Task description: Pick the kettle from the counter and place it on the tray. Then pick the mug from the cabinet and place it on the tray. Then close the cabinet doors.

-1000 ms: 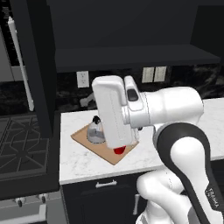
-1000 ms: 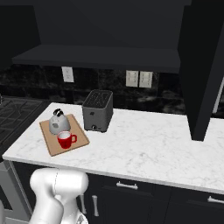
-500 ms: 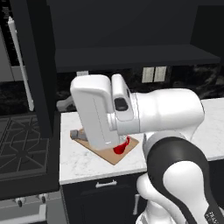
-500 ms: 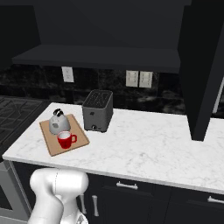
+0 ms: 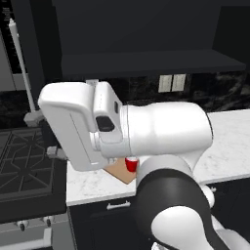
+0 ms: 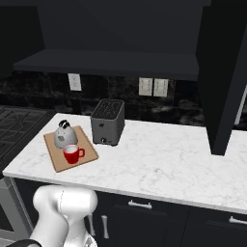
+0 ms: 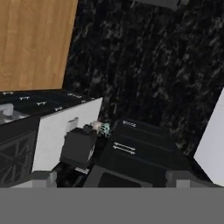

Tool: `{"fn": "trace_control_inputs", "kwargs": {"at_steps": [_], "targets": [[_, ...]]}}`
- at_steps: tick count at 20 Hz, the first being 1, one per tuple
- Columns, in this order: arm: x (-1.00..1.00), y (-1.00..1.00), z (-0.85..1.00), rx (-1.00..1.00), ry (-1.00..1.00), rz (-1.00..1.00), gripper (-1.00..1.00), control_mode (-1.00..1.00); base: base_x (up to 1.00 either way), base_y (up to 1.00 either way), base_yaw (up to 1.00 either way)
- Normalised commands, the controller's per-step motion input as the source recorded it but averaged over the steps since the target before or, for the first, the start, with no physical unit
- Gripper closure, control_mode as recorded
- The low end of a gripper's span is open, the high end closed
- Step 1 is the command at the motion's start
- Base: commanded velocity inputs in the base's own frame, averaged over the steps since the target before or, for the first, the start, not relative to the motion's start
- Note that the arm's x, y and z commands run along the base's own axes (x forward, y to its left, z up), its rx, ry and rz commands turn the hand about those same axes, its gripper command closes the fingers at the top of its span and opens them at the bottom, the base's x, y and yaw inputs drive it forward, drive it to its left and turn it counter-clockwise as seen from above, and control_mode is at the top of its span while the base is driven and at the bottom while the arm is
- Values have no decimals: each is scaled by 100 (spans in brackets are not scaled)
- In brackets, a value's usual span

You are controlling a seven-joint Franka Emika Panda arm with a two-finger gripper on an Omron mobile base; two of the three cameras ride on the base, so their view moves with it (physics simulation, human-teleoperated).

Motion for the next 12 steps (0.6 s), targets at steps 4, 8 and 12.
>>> {"fn": "trace_control_inputs", "kwargs": {"at_steps": [4,8,12], "targets": [[-3,57,1,0,0,-11,-100,-100,0,0,0],[22,57,-1,0,0,-16,-100,-100,0,0,0],[50,24,0,0,3,-12,-100,-100,0,0,0]]}}
